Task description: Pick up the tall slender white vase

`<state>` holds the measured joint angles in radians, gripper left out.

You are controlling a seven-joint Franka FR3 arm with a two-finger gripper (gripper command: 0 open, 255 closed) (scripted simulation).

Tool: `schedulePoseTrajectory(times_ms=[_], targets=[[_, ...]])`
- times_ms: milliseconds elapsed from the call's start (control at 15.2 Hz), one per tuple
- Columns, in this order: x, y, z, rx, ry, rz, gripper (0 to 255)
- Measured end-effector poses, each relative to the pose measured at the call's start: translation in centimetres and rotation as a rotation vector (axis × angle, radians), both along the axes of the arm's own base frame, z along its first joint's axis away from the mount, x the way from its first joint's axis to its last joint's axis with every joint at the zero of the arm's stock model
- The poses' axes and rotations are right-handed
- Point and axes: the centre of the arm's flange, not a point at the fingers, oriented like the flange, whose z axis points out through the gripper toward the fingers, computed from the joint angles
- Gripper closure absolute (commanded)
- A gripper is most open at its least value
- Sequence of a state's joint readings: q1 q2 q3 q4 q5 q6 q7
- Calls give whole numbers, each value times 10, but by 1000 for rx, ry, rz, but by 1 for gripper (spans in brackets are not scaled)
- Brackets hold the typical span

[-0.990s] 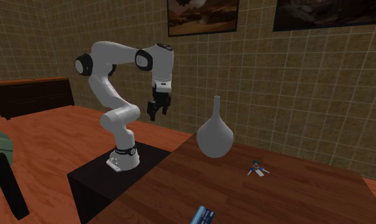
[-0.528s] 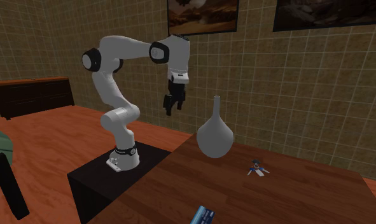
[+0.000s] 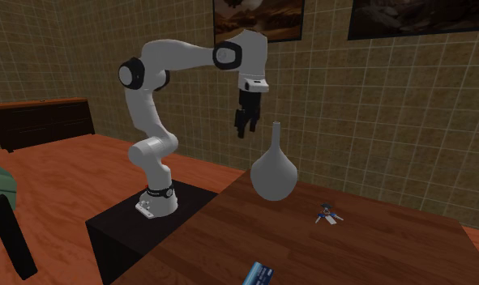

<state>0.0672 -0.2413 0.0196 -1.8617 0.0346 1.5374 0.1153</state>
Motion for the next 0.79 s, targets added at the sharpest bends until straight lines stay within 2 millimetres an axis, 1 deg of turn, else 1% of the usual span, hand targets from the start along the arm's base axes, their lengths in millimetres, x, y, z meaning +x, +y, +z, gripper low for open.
schedulePoseTrajectory(times_ms=[132, 264, 330, 396, 462, 528, 594, 660, 792], targets=[[20, 13, 9, -4, -16, -1, 0], [40, 15, 22, -9, -33, -3, 0], [46, 21, 30, -12, -41, -4, 0], [58, 27, 33, -14, -51, -5, 0], [69, 30, 40, -16, -58, -5, 0], [79, 37, 49, -18, -66, -6, 0], [84, 39, 52, -19, -71, -6, 0], [87, 41, 51, -20, -74, -7, 0], [90, 41, 43, -21, -76, -7, 0]])
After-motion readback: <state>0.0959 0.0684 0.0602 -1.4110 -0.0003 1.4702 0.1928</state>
